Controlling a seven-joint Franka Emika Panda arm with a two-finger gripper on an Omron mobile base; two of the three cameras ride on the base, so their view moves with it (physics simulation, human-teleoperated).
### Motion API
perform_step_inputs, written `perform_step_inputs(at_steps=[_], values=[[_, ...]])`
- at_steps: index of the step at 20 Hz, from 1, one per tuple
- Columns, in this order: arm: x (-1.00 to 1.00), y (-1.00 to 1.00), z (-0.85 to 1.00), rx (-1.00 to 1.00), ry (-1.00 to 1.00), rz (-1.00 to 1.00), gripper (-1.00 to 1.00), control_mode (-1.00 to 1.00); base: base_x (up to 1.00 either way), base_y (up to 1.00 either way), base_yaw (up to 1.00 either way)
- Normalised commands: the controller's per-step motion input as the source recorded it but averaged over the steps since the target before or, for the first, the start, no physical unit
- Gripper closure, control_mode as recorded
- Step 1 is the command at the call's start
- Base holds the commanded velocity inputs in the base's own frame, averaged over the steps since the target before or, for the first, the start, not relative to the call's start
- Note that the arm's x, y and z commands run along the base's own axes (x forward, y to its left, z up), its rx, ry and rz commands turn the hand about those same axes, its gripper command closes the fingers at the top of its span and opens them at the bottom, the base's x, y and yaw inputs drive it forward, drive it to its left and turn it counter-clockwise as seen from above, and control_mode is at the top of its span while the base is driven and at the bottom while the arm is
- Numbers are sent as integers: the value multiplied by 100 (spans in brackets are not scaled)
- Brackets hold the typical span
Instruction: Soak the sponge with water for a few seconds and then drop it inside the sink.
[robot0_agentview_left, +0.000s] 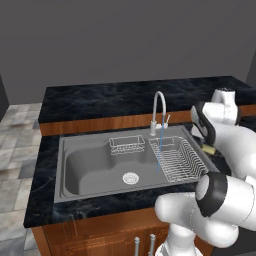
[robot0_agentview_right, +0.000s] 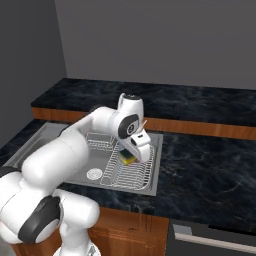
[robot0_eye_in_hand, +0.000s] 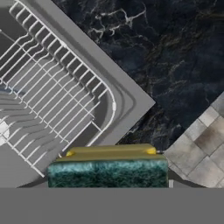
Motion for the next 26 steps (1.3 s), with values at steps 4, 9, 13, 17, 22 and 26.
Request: perform_step_inputs(at_steps=[4, 9, 13, 17, 22, 26], values=[[-3, 29, 1, -5, 0, -21, 100, -100, 0, 0, 0], [0, 29, 0, -5, 0, -32, 100, -100, 0, 0, 0], [-6, 19, 0, -3, 0, -34, 100, -100, 0, 0, 0], [-17, 11, 0, -1, -1, -30, 100, -100, 0, 0, 0], [-11, 19, 0, -5, -7, -20, 100, -100, 0, 0, 0], [-5, 17, 0, -13, -5, -10, 100, -100, 0, 0, 0]])
